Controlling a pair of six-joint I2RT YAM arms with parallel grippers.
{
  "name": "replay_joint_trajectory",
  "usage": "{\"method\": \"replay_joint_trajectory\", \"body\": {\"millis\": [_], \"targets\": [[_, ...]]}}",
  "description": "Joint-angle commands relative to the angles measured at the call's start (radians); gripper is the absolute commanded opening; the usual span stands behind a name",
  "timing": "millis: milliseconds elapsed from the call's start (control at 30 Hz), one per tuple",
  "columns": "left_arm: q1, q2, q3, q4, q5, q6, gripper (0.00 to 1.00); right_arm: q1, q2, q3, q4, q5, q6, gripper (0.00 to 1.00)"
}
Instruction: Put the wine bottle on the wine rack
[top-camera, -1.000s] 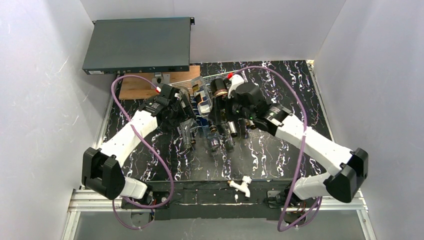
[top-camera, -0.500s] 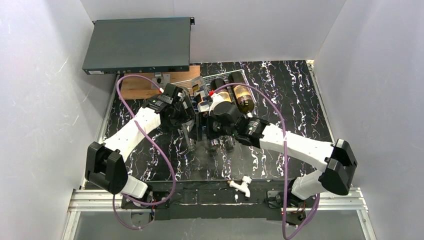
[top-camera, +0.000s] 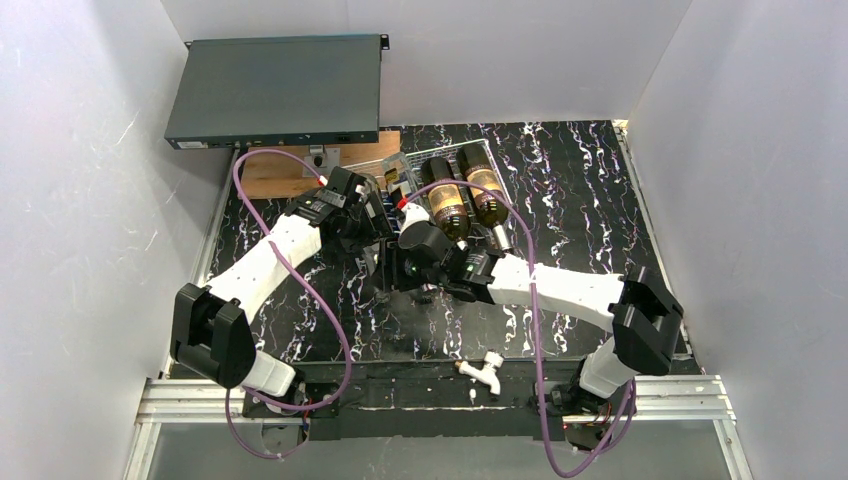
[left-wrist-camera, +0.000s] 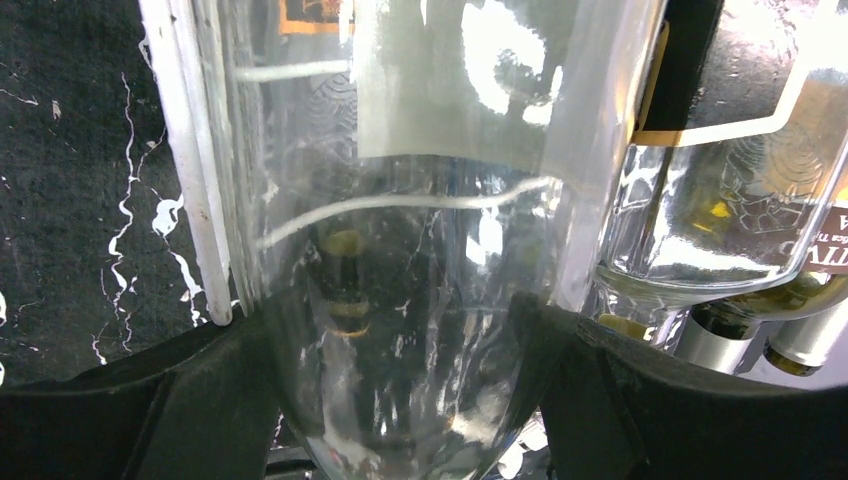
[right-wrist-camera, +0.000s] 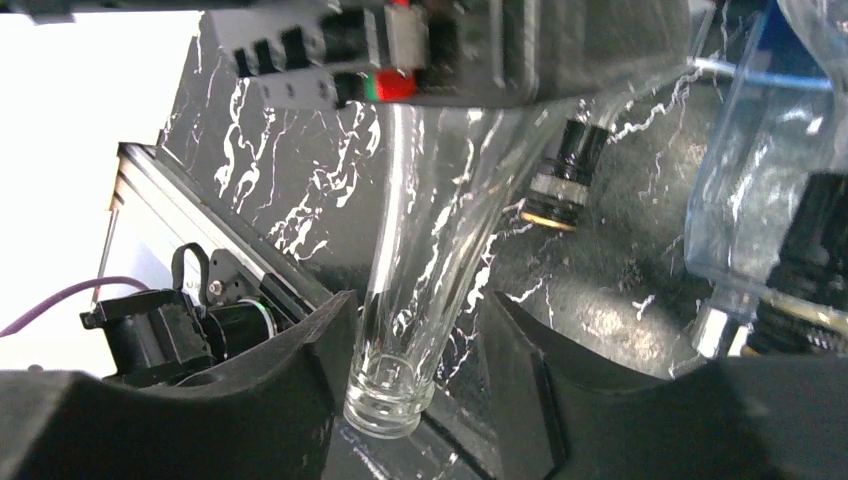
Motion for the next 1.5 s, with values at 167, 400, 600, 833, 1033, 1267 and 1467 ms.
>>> {"method": "replay_joint_trajectory", "body": {"millis": [167, 400, 600, 833, 1033, 1267, 1467], "targets": [[0.038, -0.02, 0.057, -0.06, -0.053, 0.036, 0.0, 0.004, 0.052, -0.025, 0.184, -0.009, 0.046, 0.43], [0.038, -0.023, 0.064, -0.069, -0.028, 0.054, 0.0, 0.004, 0.053, -0.031, 0.188, 0.029, 0.048, 0.36], [0.04, -0.026, 0.087, -0.088, -0.022, 0.078, 0.31, 0.004, 0.043, -0.045, 0.21, 0.058, 0.06, 0.28], [0.041, -0.045, 0.148, -0.141, -0.073, 0.136, 0.66, -0.004, 0.053, -0.049, 0.236, 0.09, 0.064, 0.18], [0.044, -0.057, 0.216, -0.21, -0.109, 0.176, 0.97, -0.007, 0.059, -0.051, 0.252, 0.101, 0.066, 0.17], [0.046, 0.044, 0.267, -0.234, -0.06, 0.19, 0.98, -0.018, 0.062, -0.053, 0.267, 0.123, 0.078, 0.16], [0.06, -0.023, 0.273, -0.259, -0.131, 0.192, 0.98, -0.045, 0.085, -0.033, 0.271, 0.106, 0.061, 0.16]]}}
